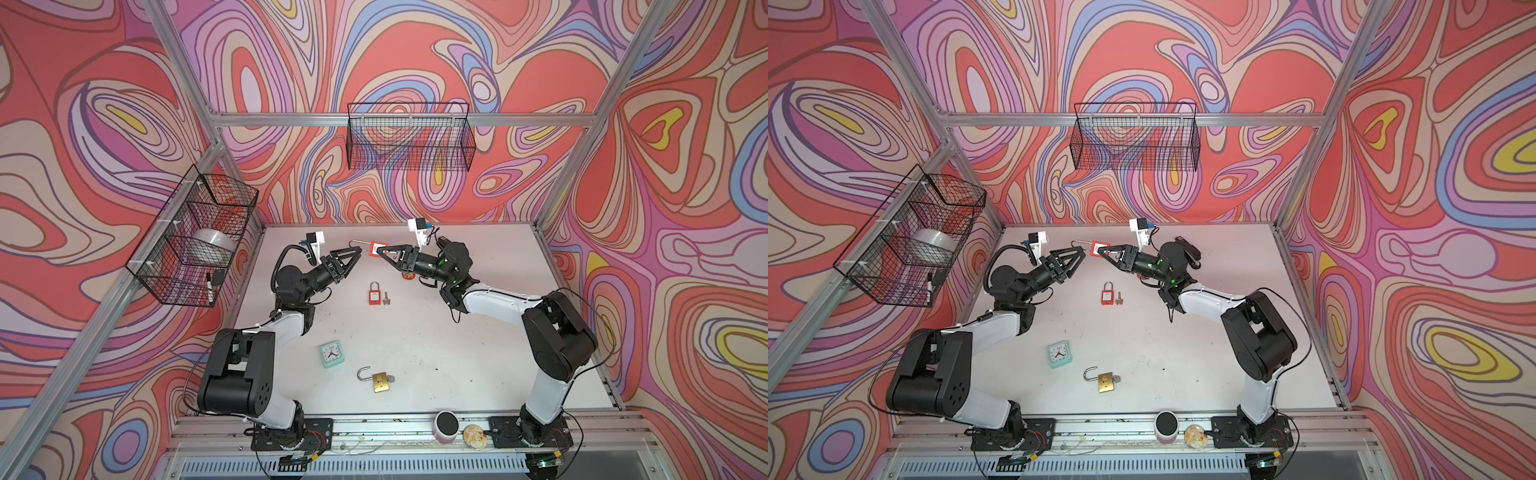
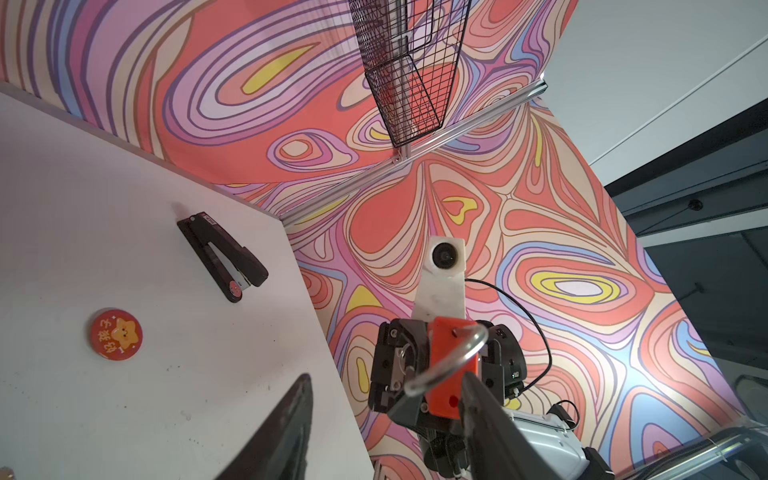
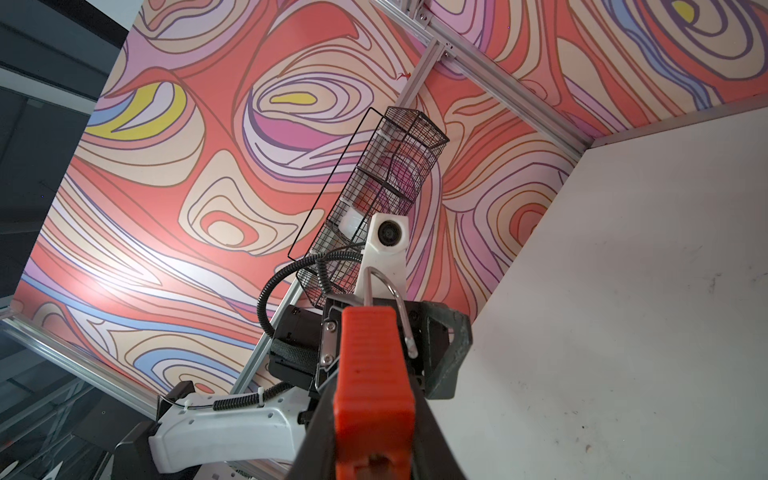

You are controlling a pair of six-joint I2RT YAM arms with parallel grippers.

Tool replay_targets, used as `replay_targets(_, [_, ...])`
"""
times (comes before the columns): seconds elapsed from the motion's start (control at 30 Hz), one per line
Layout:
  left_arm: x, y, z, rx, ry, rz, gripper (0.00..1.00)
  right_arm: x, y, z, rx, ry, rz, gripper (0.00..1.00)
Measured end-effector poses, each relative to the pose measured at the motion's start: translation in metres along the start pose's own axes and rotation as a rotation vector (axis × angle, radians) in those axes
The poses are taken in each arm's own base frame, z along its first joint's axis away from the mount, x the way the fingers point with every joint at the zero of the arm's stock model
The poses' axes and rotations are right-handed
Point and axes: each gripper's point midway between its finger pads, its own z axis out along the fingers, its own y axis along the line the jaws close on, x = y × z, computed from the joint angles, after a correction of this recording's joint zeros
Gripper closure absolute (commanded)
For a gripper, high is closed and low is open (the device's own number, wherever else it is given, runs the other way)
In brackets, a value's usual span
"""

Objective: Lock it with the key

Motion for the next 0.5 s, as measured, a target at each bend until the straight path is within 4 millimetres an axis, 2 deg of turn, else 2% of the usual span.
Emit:
replay_targets(0.2, [-0.003,-0.009,-0.011,-0.004,-0.001,0.052,0.42,0.005,0.000,-0.006,0.029,0.012,0.003,1.00])
replay_targets(0.37, [-0.002,-0.009,-0.011,-0.006,0.012,0.051,0.47,0.007,0.002,-0.009,0.041,0.027,0.007,1.00])
replay_targets(0.5, [-0.004,-0.011,-0.009,0.005,0.015,0.046,0.48,0.013,-0.002,-0.012,0.057,0.039,0.019,1.00])
